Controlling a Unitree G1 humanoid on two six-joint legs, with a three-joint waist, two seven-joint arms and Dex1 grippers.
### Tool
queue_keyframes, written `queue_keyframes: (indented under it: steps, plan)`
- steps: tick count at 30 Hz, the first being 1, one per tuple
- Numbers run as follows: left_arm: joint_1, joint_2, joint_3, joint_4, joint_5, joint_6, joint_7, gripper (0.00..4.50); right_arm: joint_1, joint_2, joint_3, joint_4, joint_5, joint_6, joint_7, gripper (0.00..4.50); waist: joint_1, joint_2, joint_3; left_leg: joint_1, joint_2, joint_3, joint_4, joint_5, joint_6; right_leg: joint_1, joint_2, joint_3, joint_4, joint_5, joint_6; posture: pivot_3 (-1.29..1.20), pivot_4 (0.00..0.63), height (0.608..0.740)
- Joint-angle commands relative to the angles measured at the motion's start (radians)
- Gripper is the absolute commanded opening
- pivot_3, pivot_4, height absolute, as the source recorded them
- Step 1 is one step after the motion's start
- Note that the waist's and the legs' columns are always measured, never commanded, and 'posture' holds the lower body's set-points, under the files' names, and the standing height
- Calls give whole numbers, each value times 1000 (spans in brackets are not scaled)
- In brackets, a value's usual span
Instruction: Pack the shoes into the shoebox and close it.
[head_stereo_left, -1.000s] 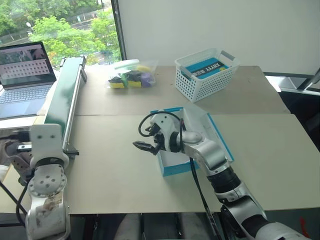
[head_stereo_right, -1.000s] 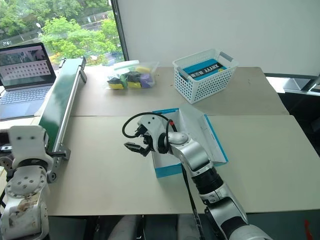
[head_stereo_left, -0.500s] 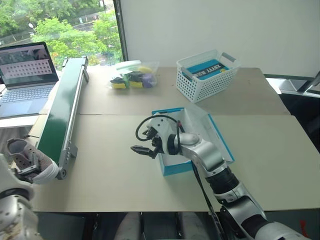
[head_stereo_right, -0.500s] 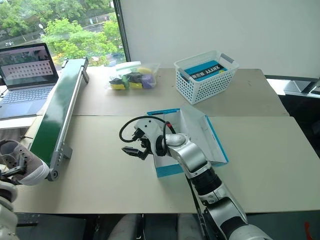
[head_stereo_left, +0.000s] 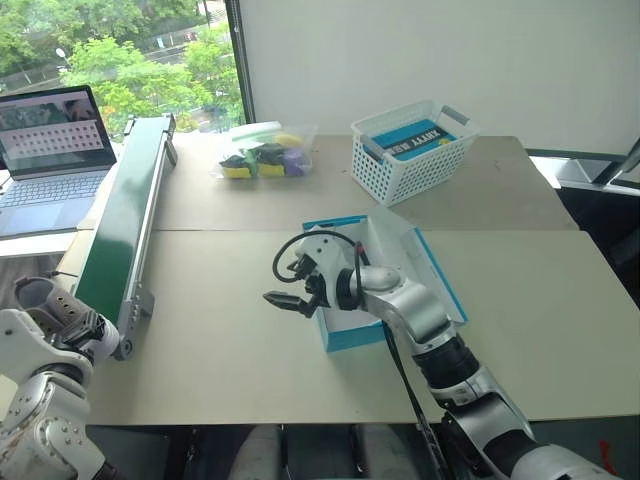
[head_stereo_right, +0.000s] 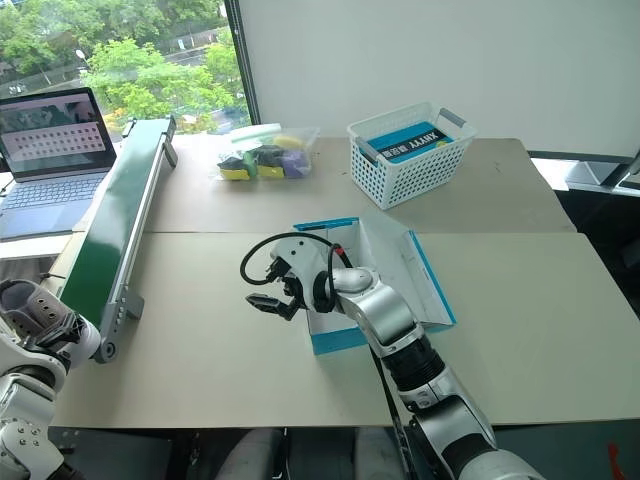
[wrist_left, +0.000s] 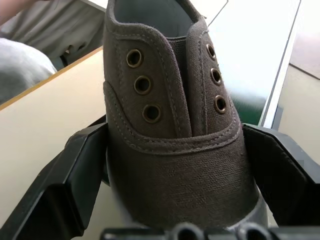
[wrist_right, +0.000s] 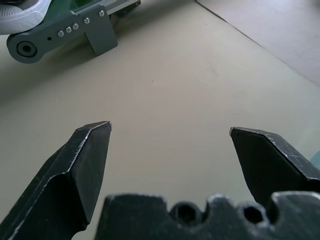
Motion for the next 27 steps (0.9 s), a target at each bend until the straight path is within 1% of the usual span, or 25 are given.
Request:
queue_keyframes:
  steps: [1, 5, 6, 11, 12, 13, 17, 21, 24, 27]
  plan:
    - [25, -15, -38, 0, -15, 1, 17, 4472, -2, 0, -22, -42, 4, -1, -9, 4500, 0, 0, 0, 0, 0, 0, 0, 0, 0, 0, 0, 0, 0, 0, 0, 0, 150, 725]
    - [43, 0, -82, -12, -10, -25, 28, 3483, -1, 2, -20, -40, 4, -5, -11, 4500, 1, 0, 0, 1, 0, 0, 0, 0, 0, 1, 0, 0, 0, 0, 0, 0, 150, 725]
    - [45, 2, -85, -10, -13, -29, 30, 3057, -2, 3, -20, -39, 4, -6, -12, 4500, 3, 0, 0, 1, 0, 0, 0, 0, 0, 2, 0, 0, 0, 0, 0, 0, 150, 725]
    - [42, 11, -85, 0, -26, -32, 44, 1478, -5, 8, -20, -34, 3, -15, -17, 4500, 11, 0, 0, 1, -1, 0, 0, 0, 0, 2, -1, -1, -1, 0, 0, 0, 150, 725]
    - [43, 13, -84, 2, -28, -31, 45, 1267, -5, 8, -20, -34, 3, -16, -19, 4500, 13, 0, 0, 1, -1, 0, 0, 0, 0, 2, -1, -1, -1, 0, 0, 0, 150, 725]
    - [43, 15, -84, 5, -29, -32, 46, 935, -5, 9, -20, -32, 2, -17, -20, 4500, 15, 0, 0, 2, -1, -1, 0, 0, 0, 3, -1, -1, -1, 0, 0, 0, 150, 725]
    - [44, 18, -90, 18, -46, -36, 44, 78, -6, 10, -21, -29, 0, -21, -23, 4500, 22, 0, 0, 3, -1, -1, 0, 0, 0, 4, -1, -1, -1, 0, 0, 0, 150, 725]
    - [8, -5, -71, 37, -76, -108, 51, 24, -10, 12, -24, -21, -5, -29, -29, 4500, 29, 0, 0, 4, -1, -1, 0, 0, 0, 6, -1, -2, -1, 0, 0, 0, 150, 725]
    - [-28, -15, -52, 9, -123, -199, 49, 24, -17, 12, -32, -16, -6, -32, -33, 4500, 32, 0, 0, 4, -1, -2, 0, 0, 0, 6, -1, -3, -1, 0, 0, 0, 150, 725]
    - [-43, -20, -50, -12, -163, -248, 49, 24, -24, 14, -43, -5, -5, -35, -36, 4500, 26, -3, 0, 3, 0, -2, 0, 0, 0, 6, -1, -4, -2, 0, 0, 0, 150, 725]
